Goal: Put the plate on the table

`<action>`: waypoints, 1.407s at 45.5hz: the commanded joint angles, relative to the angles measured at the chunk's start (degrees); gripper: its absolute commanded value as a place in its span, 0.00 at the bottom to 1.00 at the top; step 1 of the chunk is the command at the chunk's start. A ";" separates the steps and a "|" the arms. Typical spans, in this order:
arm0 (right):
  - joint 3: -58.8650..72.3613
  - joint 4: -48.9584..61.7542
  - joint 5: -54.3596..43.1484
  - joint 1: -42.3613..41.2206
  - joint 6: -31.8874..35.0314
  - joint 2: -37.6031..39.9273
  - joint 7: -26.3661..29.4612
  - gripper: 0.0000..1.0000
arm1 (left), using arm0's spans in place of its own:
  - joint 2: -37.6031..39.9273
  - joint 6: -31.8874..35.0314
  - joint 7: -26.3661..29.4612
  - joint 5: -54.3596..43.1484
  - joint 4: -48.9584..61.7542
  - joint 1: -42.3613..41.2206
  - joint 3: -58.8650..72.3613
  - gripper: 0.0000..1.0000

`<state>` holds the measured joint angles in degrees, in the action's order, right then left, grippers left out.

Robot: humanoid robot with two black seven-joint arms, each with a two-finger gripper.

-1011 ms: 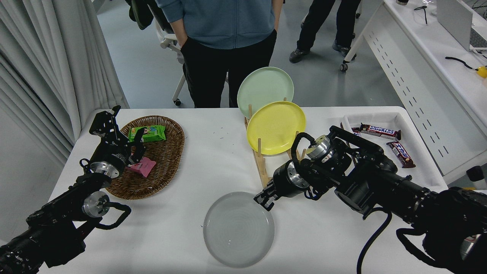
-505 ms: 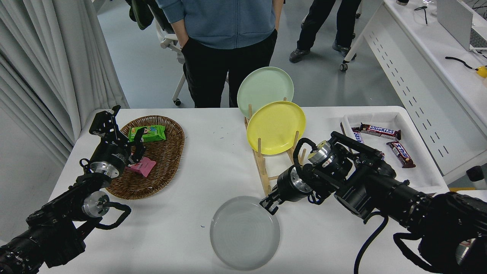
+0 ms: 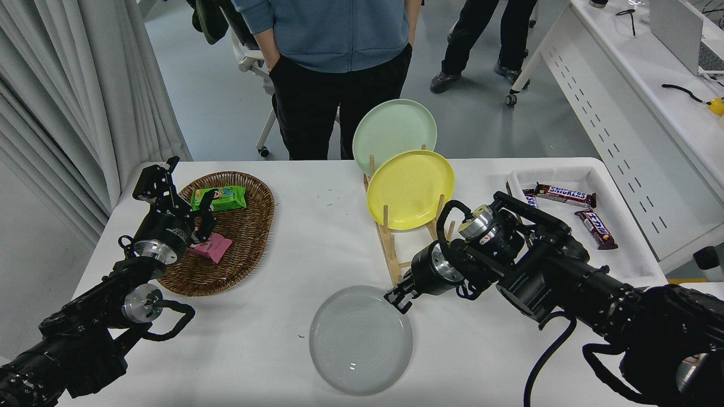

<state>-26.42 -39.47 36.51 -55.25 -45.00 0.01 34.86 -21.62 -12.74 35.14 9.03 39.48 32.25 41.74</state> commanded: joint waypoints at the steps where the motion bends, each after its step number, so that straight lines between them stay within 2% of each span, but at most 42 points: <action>1: -0.65 -0.08 -0.04 -0.03 0.00 -0.01 -0.05 0.46 | 0.00 0.00 0.02 0.02 -0.01 0.00 0.01 1.00; 2: -0.57 0.01 -0.04 -0.03 0.00 -0.01 -0.05 0.50 | 0.00 0.00 0.02 0.02 -0.01 0.00 0.01 1.00; 5: -0.56 0.01 -0.04 0.06 0.00 -0.01 -0.05 0.50 | 0.00 0.00 0.02 0.02 -0.01 0.00 0.01 1.00; 10: -0.56 -0.78 -0.04 0.23 0.00 -0.01 -0.05 0.59 | 0.00 0.00 0.02 0.02 -0.01 0.00 0.01 1.00; 13: -0.56 -1.22 -0.04 0.23 0.79 -0.01 0.04 0.77 | 0.00 0.00 0.02 -0.07 -0.01 0.00 0.01 1.00; 15: -0.56 -1.57 -0.13 0.06 0.97 -0.01 0.04 0.83 | 0.00 0.00 0.02 0.02 -0.01 0.00 0.01 1.00; 40: -1.79 -11.68 0.31 -2.32 3.08 0.34 4.78 0.88 | 0.00 0.00 0.02 0.02 -0.01 0.00 0.01 1.00; 50: -4.25 -16.95 0.23 -3.90 3.95 4.12 5.31 0.90 | 0.00 0.00 0.02 0.02 0.07 0.00 0.01 1.00; 53: -4.34 -17.92 -0.12 -4.95 4.48 5.00 5.40 0.97 | 0.00 0.00 0.02 0.02 0.07 0.00 0.01 1.00; 55: -4.34 -18.97 -0.13 -5.83 5.01 6.05 5.49 0.98 | 0.00 0.00 0.02 0.02 -0.01 0.00 0.01 1.00; 64: -6.36 -22.32 -3.29 -9.96 11.33 11.59 5.31 0.98 | 0.00 0.00 0.02 0.02 -0.01 0.00 0.01 1.00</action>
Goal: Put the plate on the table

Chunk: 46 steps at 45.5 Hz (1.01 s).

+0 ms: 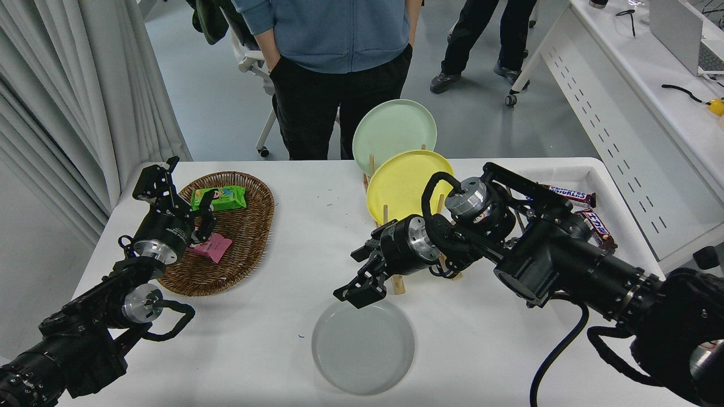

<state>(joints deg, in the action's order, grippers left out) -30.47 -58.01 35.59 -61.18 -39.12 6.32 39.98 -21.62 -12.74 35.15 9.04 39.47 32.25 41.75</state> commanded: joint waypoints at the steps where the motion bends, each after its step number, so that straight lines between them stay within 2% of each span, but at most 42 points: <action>1: -2.75 -3.78 -2.46 -4.47 6.42 5.71 0.19 0.98 | 0.00 0.00 0.00 0.02 -0.01 0.00 0.00 1.00; 9: -3.02 -3.34 -2.72 -9.56 14.85 10.55 0.01 0.98 | 0.00 0.00 0.09 -0.07 -0.01 0.00 0.00 1.00; 15: -2.93 -1.24 -2.99 -11.32 24.69 13.97 -0.34 0.98 | 0.00 0.00 0.00 -0.07 -0.01 0.00 0.00 1.00; 22: -2.75 0.88 -3.07 -14.05 30.59 17.84 -0.34 0.99 | 0.00 0.00 0.00 0.02 -0.01 0.00 0.00 1.00; 28: -2.05 0.62 -3.16 -14.23 38.32 23.46 -0.34 0.99 | 0.00 0.00 0.00 0.02 -0.01 0.00 0.00 1.00; 32: -1.09 0.26 -4.21 -13.35 42.36 25.67 -0.34 0.99 | 0.00 0.00 0.00 0.02 -0.01 0.00 0.00 1.00; 36: -0.90 0.53 -10.70 -10.98 45.18 26.37 -0.43 0.99 | 0.00 0.00 0.00 0.02 -0.01 0.00 0.00 1.00; 41: -2.49 0.53 -18.79 -6.50 45.45 27.95 -0.43 0.99 | 0.00 0.00 0.00 0.02 -0.01 0.00 0.00 1.00; 46: -6.60 -0.26 -22.05 -1.32 46.24 29.36 -1.74 0.99 | 0.00 0.00 0.09 0.02 -0.01 0.00 0.00 1.00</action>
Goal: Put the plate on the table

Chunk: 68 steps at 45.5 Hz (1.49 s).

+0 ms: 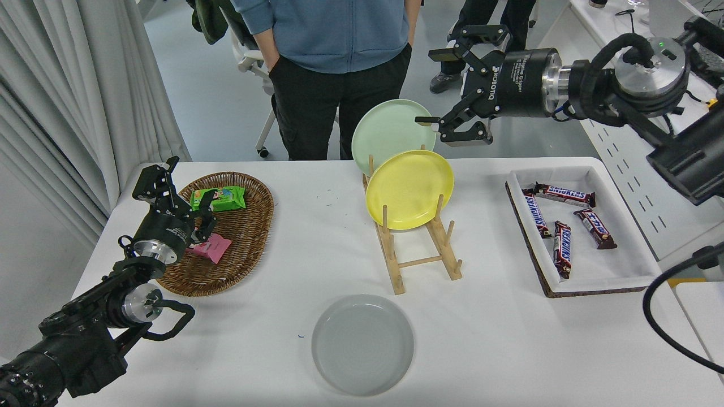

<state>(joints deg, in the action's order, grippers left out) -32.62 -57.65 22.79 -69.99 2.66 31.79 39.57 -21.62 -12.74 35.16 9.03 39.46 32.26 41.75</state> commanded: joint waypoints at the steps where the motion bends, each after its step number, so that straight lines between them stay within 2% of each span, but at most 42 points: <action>1: -6.03 -0.89 -9.43 8.46 5.15 4.06 -2.12 0.99 | 0.00 0.00 0.00 0.02 0.00 -0.01 0.00 1.00; 11: -10.35 -0.54 -16.28 16.63 9.73 4.68 -9.32 0.99 | 0.00 0.00 0.00 0.02 0.00 -0.01 0.00 1.00; 23: -20.98 0.34 -19.89 29.11 10.70 2.23 -34.27 0.99 | 0.00 0.00 0.00 -0.07 0.09 -0.01 0.00 1.00; 27: -22.83 1.48 -20.15 32.72 10.79 0.29 -40.96 0.99 | 0.00 0.00 0.00 0.02 0.00 -0.01 0.00 1.00; 35: -26.96 1.66 -20.24 40.98 11.14 -0.94 -44.40 0.99 | 0.00 0.00 0.00 0.02 0.00 -0.01 0.00 1.00; 48: -35.75 7.46 -21.29 49.07 12.19 -8.85 -46.07 0.99 | 0.00 0.00 0.00 0.02 0.00 -0.01 0.00 1.00; 52: -39.18 8.69 -22.52 50.56 14.12 -10.70 -50.19 0.99 | 0.00 0.00 0.00 -0.07 0.00 -0.01 0.00 1.00; 56: -40.50 10.79 -25.42 50.83 16.06 -12.28 -52.22 0.99 | 0.00 0.00 0.00 0.02 0.00 -0.01 0.00 1.00; 68: -40.15 16.68 -26.57 46.36 15.18 -14.21 -52.22 0.99 | 0.00 0.00 0.00 0.02 0.00 -0.01 0.00 1.00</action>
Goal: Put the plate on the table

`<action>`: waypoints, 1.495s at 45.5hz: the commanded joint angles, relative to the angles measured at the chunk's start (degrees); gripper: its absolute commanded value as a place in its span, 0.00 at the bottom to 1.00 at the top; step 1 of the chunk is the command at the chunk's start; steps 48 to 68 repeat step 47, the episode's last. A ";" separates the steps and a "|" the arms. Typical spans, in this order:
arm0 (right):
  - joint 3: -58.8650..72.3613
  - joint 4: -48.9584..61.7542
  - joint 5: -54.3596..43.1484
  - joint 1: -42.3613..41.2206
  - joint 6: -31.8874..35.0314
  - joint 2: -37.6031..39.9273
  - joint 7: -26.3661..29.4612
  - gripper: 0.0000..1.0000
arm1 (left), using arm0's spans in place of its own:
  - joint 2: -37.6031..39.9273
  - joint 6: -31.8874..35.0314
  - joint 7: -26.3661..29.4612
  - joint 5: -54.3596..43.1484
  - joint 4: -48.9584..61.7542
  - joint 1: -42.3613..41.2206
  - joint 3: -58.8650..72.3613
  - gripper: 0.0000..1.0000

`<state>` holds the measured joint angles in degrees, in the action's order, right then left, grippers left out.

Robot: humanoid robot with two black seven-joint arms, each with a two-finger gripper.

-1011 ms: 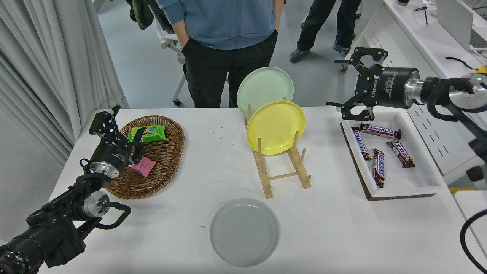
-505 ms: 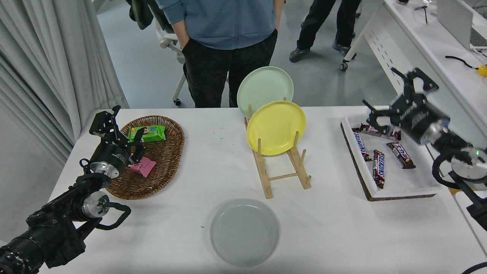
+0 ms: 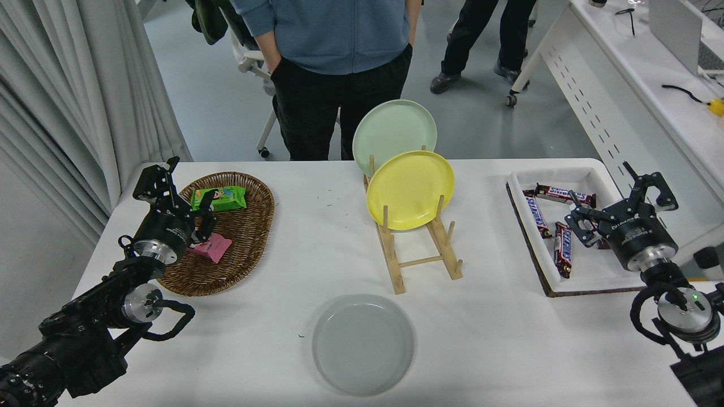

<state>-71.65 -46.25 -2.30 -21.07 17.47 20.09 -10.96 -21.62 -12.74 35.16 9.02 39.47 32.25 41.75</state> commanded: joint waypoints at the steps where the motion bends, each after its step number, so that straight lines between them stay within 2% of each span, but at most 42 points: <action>1: -0.95 6.17 -1.48 -3.27 0.46 -2.77 -1.70 0.99 | 0.00 0.00 0.08 0.03 -0.01 0.01 -0.01 1.00; 6: -0.95 9.33 -1.48 -5.04 0.81 -4.97 -1.70 0.99 | 0.00 0.00 -0.01 0.03 -0.01 0.01 -0.01 1.00; 28: 1.25 9.51 -1.57 -7.23 0.99 -5.06 -1.70 0.99 | 0.00 0.00 -0.01 0.03 -0.01 0.01 -0.01 1.00; 68: 1.16 9.60 -1.57 -7.23 1.34 -5.15 -1.79 0.99 | 0.00 0.00 -0.01 0.03 -0.01 0.01 -0.01 1.00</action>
